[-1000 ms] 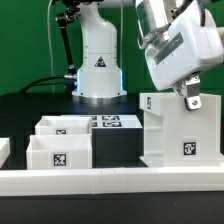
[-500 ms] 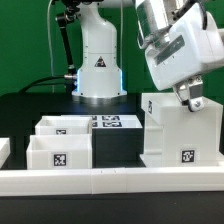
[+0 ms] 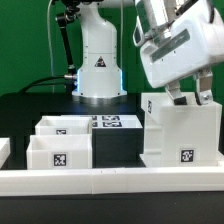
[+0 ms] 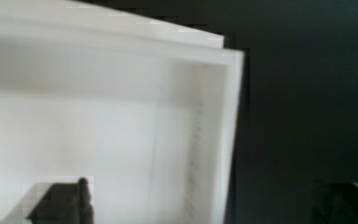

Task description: Assemble drawer

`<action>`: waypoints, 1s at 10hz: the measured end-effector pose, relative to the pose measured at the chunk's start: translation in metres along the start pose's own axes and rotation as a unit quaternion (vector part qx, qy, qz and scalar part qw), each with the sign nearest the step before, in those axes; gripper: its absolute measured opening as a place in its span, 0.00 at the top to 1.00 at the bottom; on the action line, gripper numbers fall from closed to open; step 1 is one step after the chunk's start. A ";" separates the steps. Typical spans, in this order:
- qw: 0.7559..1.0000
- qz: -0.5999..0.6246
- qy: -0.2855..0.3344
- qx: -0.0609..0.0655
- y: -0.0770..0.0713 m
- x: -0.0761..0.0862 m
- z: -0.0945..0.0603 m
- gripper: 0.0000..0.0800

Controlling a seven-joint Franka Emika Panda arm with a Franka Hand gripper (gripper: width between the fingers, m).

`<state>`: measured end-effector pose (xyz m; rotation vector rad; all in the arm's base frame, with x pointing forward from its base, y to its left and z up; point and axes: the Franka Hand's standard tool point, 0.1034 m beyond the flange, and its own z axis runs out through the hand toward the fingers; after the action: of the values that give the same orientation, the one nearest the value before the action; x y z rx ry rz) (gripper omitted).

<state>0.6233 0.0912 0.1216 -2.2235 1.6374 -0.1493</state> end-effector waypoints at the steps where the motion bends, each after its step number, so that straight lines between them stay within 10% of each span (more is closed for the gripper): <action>1: 0.999 -0.043 -0.010 -0.008 0.005 -0.002 -0.010 0.20; 4: 0.984 -0.163 -0.067 -0.039 0.018 -0.005 -0.037 0.19; 9: 0.964 -0.254 -0.073 -0.043 0.023 -0.002 -0.035 0.19; 10: 0.930 -0.350 -0.088 -0.074 0.035 0.005 -0.037 0.19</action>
Offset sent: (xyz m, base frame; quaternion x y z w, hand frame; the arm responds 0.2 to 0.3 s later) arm -0.0325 -0.0014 0.0289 -0.0505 -0.1423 -0.1915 0.9698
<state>0.5819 0.0693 0.1428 -2.7509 0.7247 -0.0071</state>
